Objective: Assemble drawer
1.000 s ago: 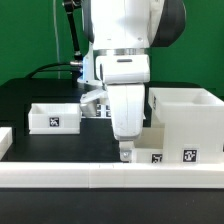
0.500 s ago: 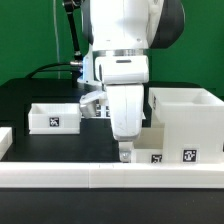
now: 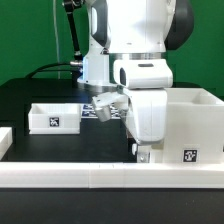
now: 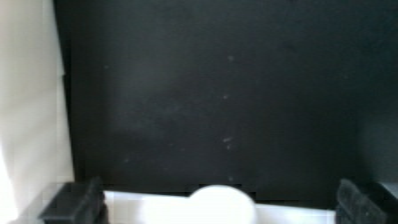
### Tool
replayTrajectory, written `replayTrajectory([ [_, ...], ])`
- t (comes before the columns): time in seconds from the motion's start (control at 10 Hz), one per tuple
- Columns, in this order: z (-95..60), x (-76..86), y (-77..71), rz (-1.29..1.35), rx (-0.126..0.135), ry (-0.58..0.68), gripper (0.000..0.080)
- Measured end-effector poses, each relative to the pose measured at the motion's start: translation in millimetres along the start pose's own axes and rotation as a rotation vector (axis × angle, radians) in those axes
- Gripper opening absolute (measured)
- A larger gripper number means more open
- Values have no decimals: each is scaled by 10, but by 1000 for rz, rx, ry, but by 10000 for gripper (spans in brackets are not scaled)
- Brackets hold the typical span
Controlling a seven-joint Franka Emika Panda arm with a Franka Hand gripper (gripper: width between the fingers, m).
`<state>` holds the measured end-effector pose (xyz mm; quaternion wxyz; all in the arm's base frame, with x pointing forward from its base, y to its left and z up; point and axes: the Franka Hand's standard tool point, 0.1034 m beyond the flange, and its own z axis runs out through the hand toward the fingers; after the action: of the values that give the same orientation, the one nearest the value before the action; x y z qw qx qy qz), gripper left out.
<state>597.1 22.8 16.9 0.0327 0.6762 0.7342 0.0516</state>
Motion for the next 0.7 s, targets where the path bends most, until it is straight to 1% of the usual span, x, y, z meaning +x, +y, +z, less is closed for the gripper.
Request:
replayTrajectory([
  [0.1, -6, 6, 9, 25, -7, -1, 649],
  [0.3, 1, 64, -3, 55, 3, -2, 649],
  [0.4, 2, 76, 0, 56, -3, 1, 649],
  [0.7, 4, 63, -3, 58, -3, 0, 649],
])
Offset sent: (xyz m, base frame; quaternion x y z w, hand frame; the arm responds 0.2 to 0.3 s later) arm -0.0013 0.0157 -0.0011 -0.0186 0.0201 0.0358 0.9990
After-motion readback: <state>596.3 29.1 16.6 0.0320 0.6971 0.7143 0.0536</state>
